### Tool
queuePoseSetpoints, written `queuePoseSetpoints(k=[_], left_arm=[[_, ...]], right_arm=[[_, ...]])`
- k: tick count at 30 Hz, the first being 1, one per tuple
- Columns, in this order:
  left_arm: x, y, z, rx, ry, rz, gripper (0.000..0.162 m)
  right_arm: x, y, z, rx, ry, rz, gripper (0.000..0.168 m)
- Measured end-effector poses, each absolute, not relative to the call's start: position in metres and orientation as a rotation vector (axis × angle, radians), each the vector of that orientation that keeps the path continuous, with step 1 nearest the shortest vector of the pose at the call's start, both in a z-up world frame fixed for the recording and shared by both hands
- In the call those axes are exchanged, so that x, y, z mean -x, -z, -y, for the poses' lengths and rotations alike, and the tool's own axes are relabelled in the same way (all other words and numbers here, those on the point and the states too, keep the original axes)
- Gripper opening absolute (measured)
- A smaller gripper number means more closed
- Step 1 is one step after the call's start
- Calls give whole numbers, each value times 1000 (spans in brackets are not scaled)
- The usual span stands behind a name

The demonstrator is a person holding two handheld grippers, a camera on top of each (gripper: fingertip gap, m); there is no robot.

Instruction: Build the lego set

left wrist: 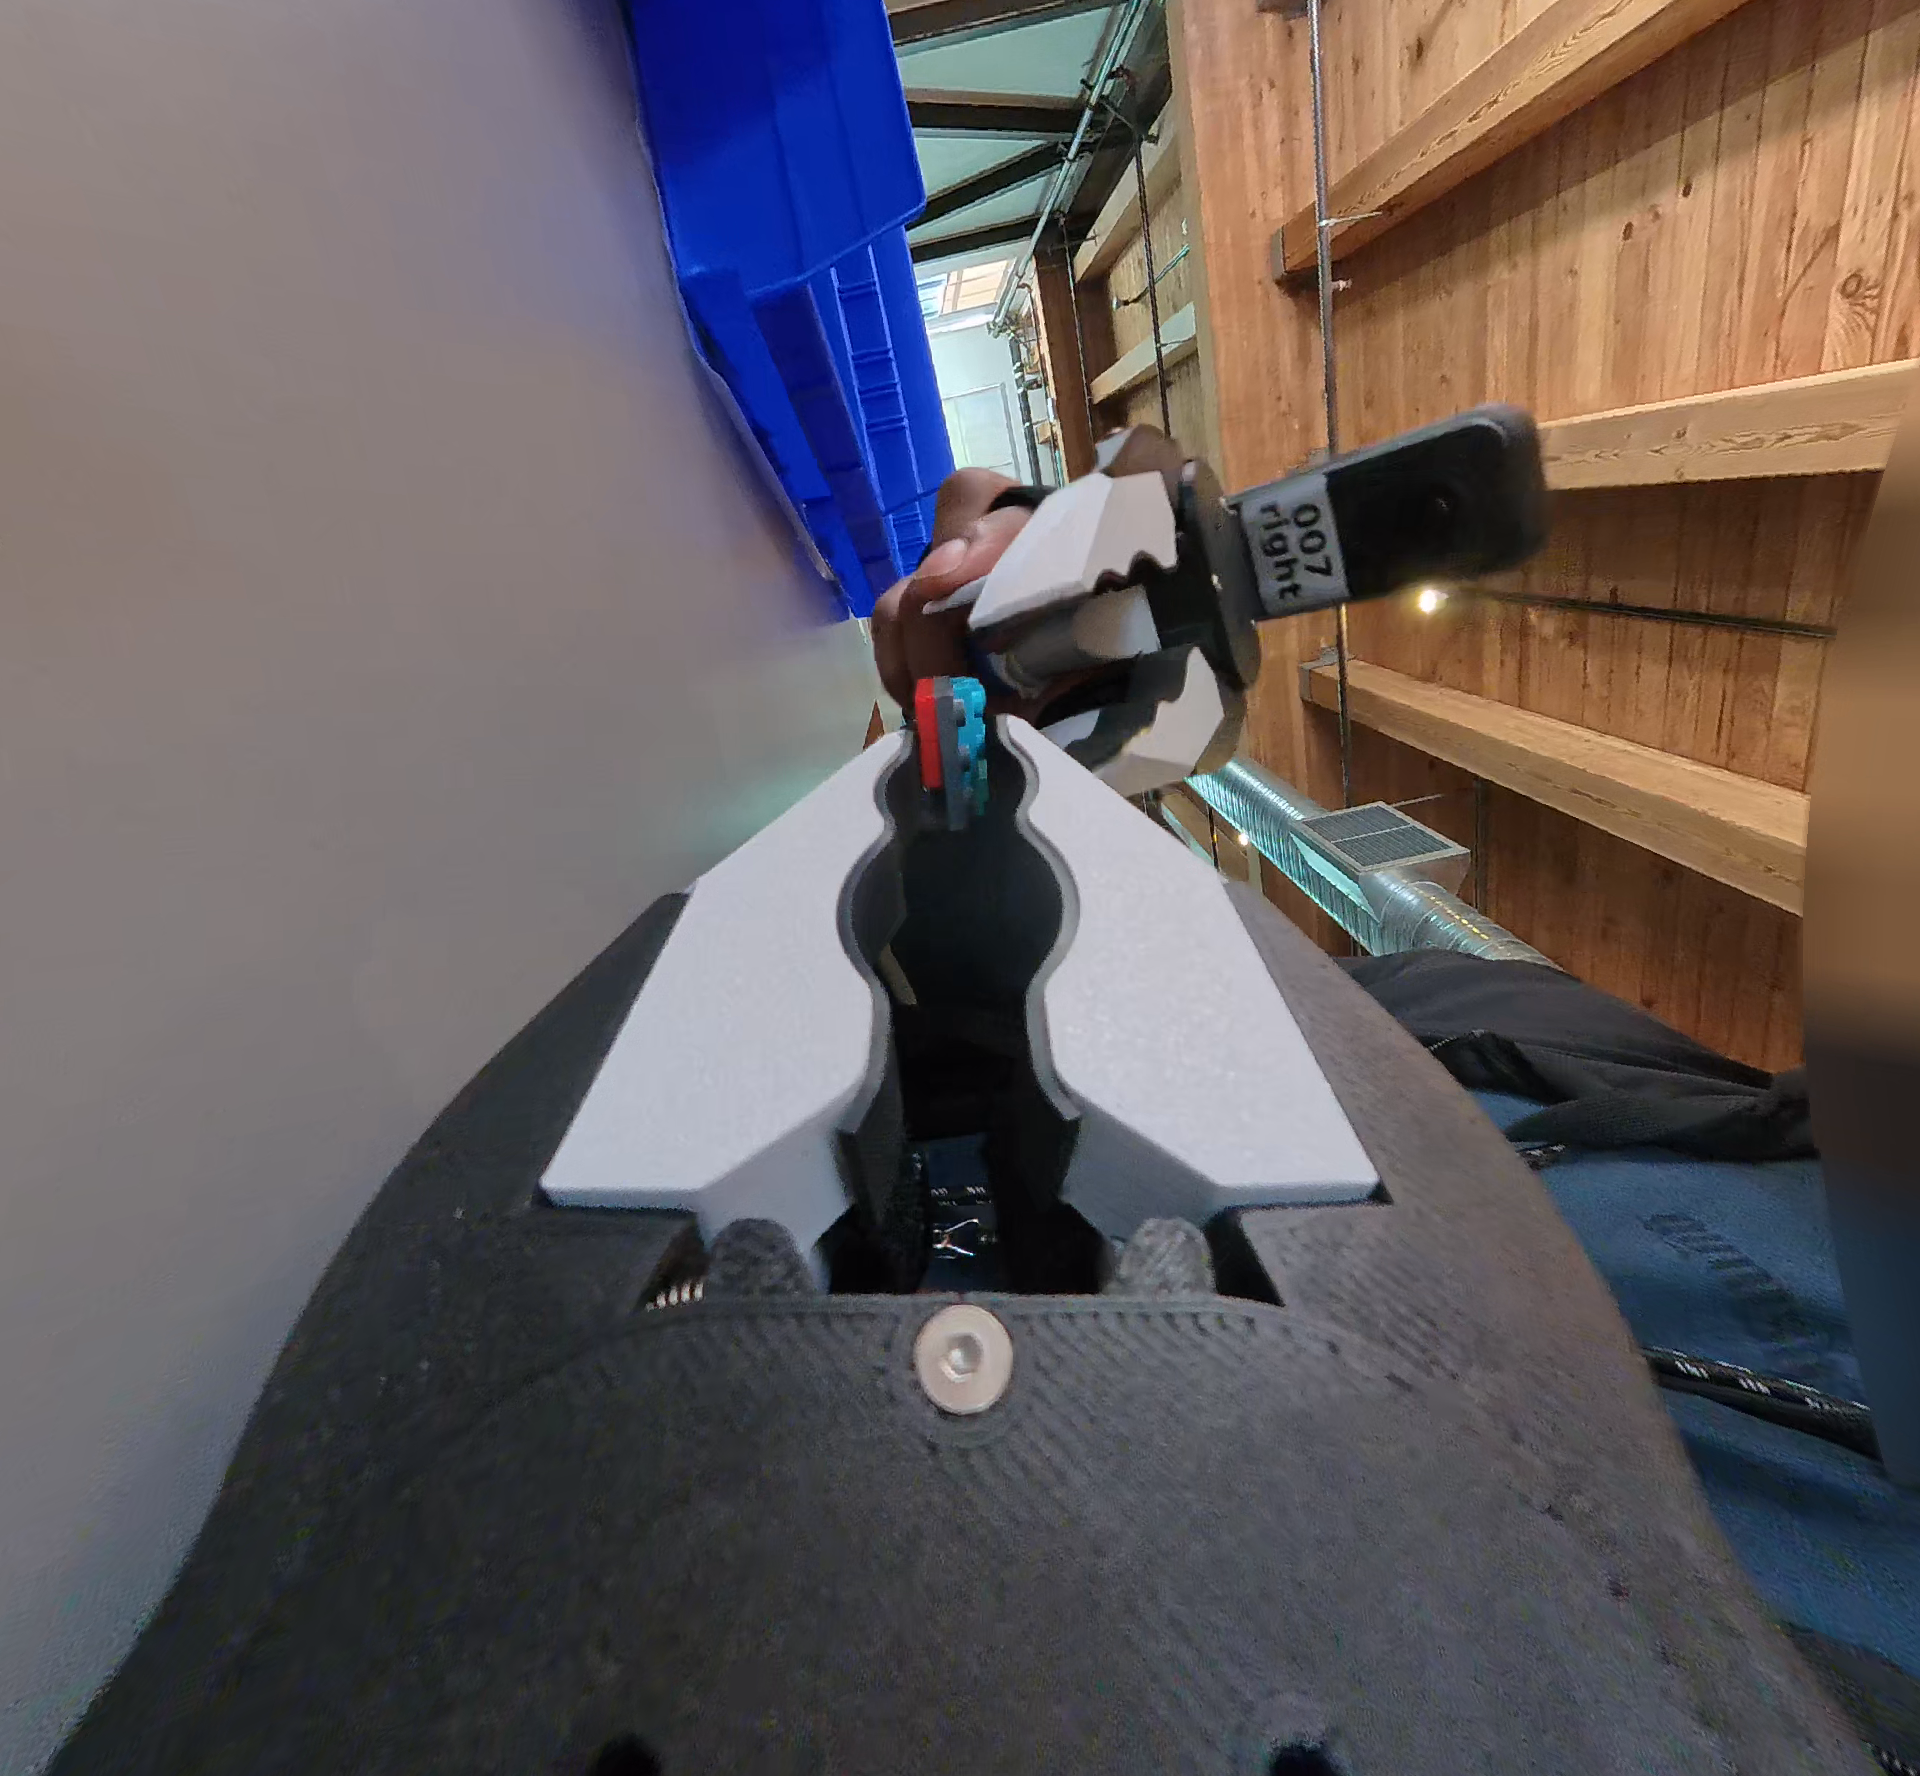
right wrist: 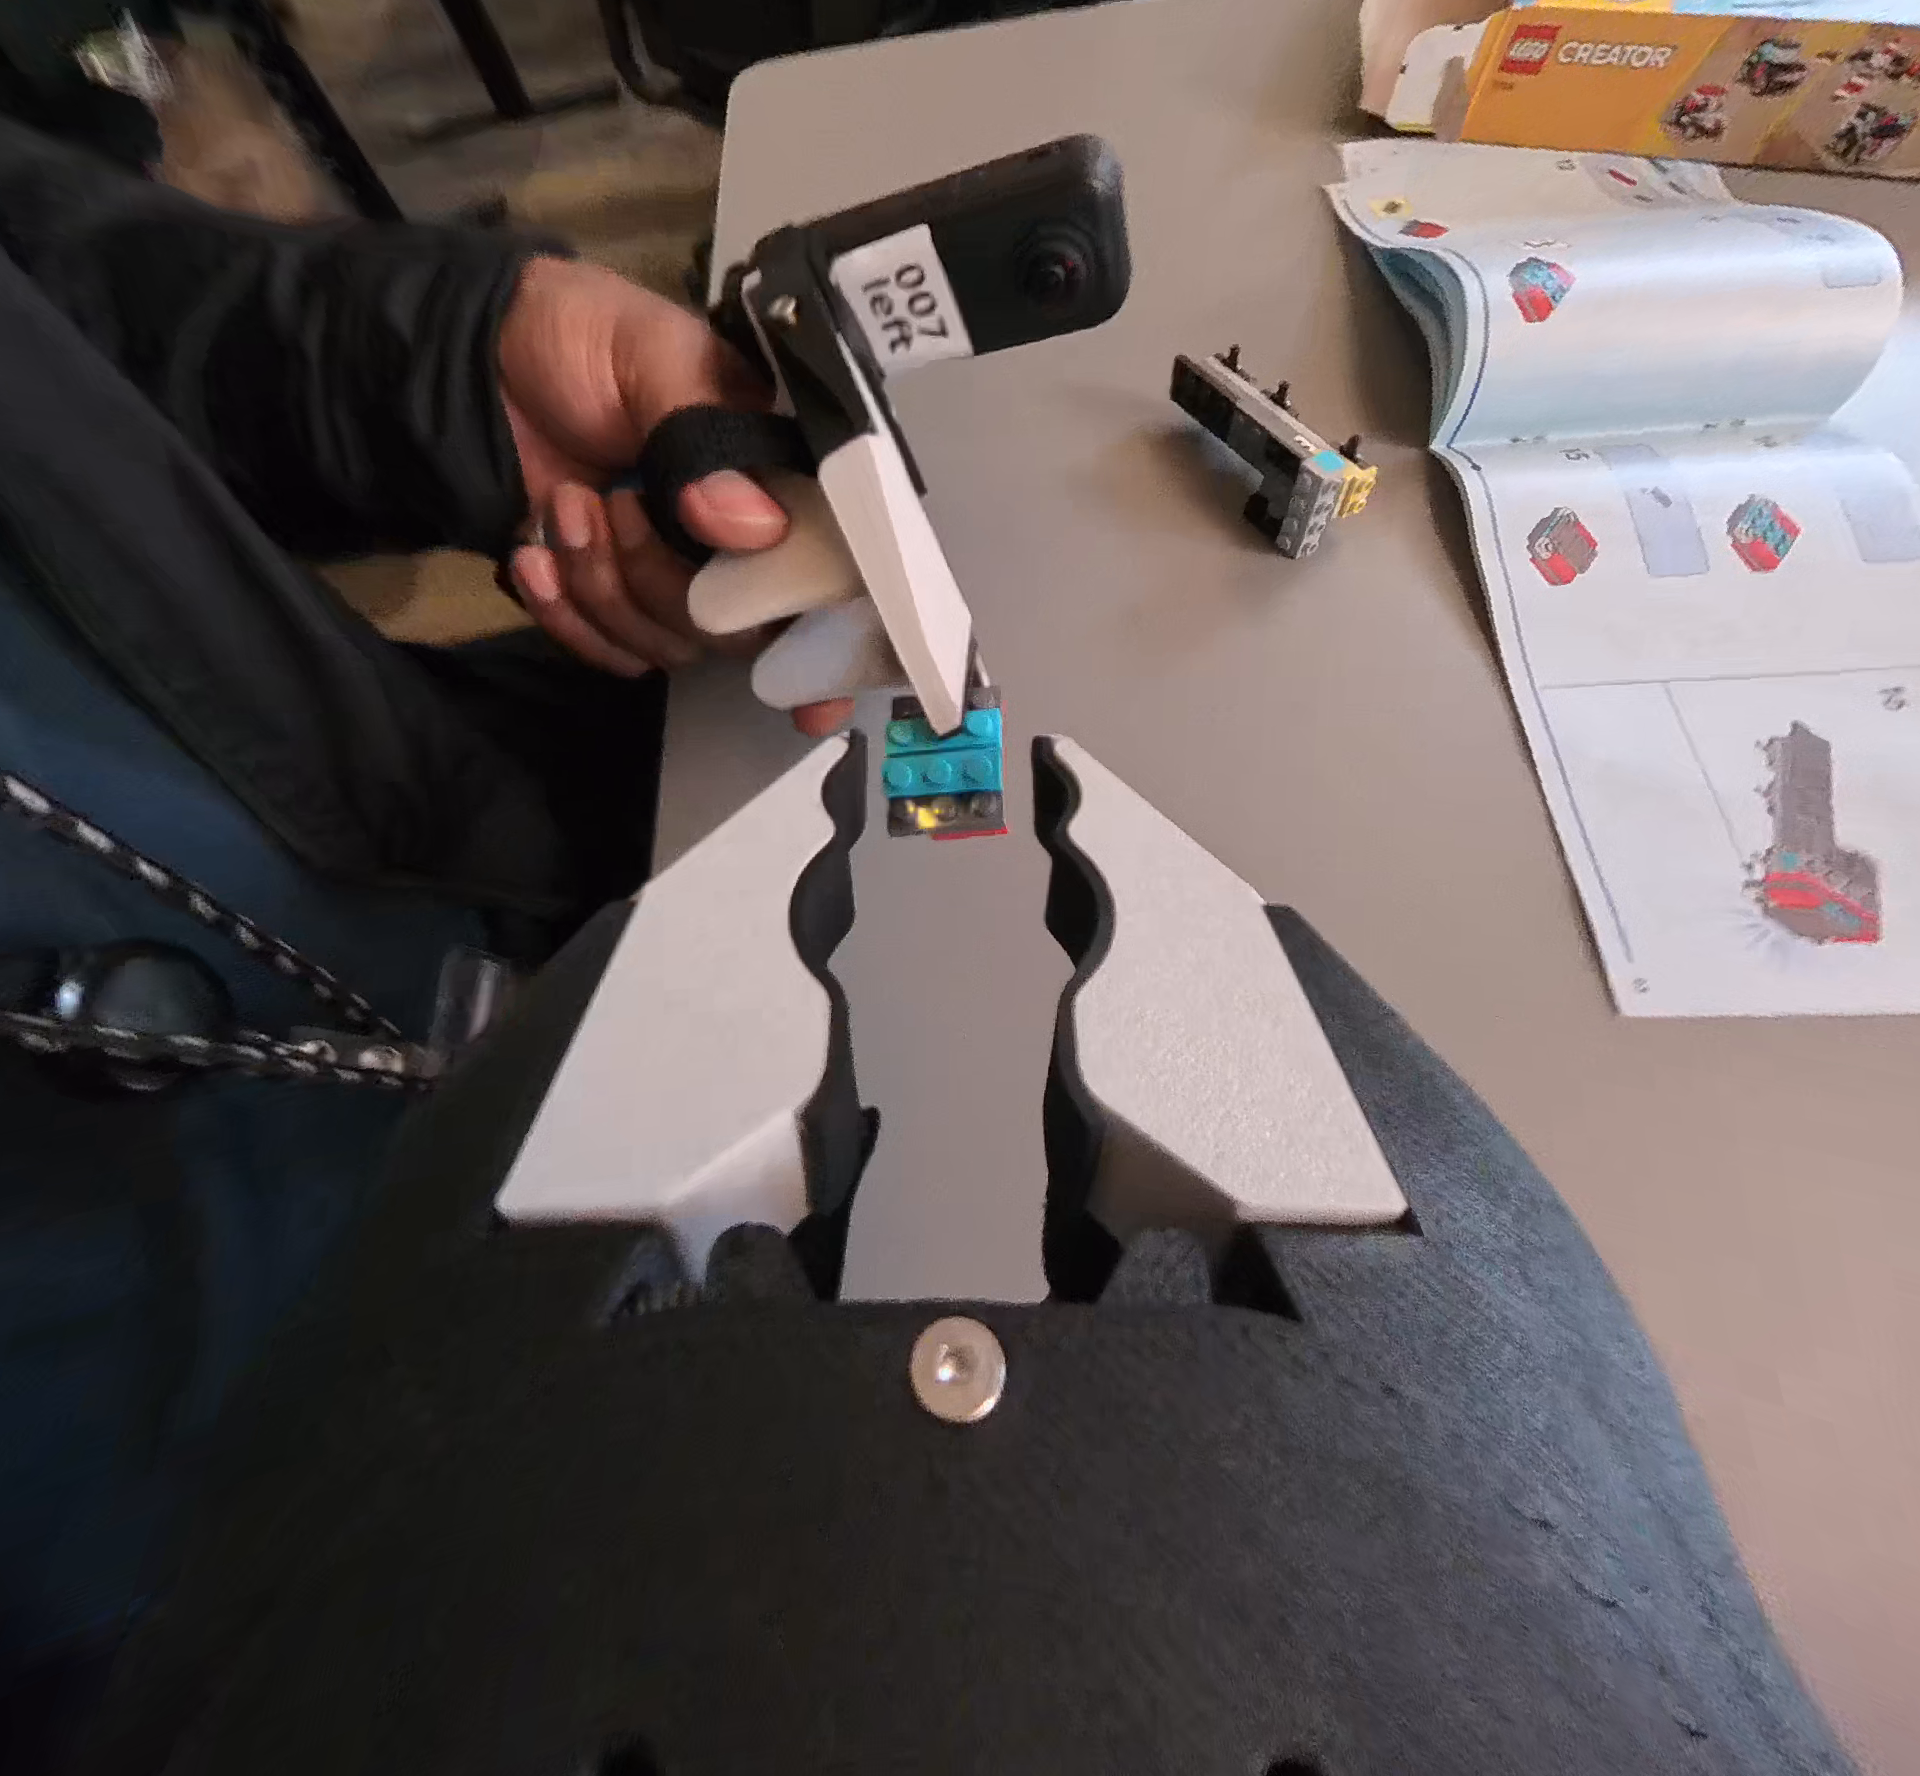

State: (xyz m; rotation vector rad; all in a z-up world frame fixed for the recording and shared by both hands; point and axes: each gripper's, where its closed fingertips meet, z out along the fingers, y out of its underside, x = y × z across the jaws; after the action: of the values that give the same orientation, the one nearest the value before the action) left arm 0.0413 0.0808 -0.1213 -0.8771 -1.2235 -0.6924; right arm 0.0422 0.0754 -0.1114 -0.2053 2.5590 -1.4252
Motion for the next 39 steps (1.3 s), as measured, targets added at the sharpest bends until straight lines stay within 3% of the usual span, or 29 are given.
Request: queuePoseSetpoints(k=[10, 39], left_arm=[[-47, 117, -87, 924, 694, 1175, 12], [-74, 84, -98, 1420, 226, 765, 12]], right_arm=[[-37, 116, -84, -130, 1375, -2294, 34], [-76, 85, -89, -61, 1282, -2023, 13]])
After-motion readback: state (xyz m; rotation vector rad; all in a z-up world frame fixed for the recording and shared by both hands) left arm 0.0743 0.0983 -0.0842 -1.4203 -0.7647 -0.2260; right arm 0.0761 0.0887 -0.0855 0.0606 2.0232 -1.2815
